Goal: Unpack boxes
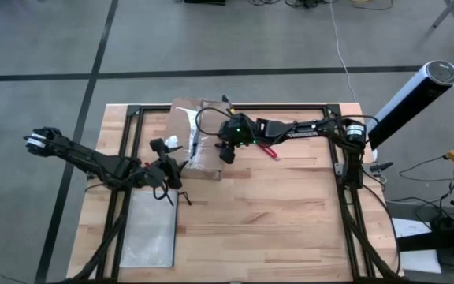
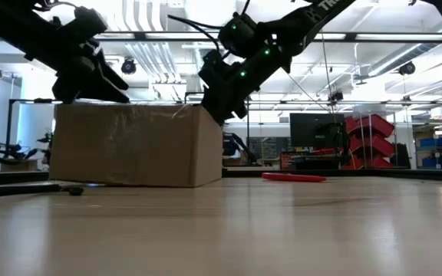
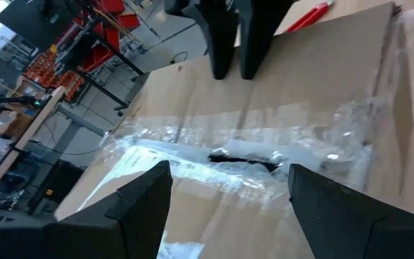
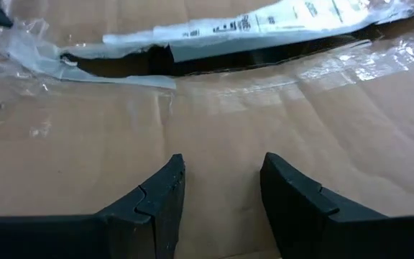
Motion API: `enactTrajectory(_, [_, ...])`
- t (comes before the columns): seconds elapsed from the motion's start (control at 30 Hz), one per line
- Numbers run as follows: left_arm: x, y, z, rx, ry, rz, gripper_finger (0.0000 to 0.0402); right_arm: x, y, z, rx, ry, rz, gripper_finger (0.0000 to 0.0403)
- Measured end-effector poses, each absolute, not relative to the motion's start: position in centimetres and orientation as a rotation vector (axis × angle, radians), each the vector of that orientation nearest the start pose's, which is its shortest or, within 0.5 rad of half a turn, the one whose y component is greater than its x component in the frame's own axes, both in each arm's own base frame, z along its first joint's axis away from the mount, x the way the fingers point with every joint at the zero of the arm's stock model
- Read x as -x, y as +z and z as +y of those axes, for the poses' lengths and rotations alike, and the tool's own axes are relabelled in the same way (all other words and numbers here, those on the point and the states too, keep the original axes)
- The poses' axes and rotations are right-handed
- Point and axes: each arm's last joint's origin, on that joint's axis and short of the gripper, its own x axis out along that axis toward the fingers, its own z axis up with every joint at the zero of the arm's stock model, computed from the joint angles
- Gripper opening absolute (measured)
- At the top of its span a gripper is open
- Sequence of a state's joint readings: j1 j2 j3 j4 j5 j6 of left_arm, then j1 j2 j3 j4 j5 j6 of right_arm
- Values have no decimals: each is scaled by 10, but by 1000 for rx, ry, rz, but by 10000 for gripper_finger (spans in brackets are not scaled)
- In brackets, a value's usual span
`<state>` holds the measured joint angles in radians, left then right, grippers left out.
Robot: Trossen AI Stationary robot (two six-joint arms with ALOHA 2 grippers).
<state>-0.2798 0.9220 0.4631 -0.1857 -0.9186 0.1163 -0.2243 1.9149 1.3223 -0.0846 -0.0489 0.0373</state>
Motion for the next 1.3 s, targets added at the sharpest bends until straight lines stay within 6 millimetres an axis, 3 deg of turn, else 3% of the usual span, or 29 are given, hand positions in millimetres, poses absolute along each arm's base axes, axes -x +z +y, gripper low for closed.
enactTrajectory(0.6, [-176,211,-27,-468,593,546,257,-415,210,-13,-189,68,705,164])
enactTrajectory(0.8, [-183,219,-30,-376,542,446,257,-418,212,-7,-208,101,665,164])
enactTrajectory(1.3, [-188,221,-36,-211,363,391,257,-421,215,-6,-186,103,611,164])
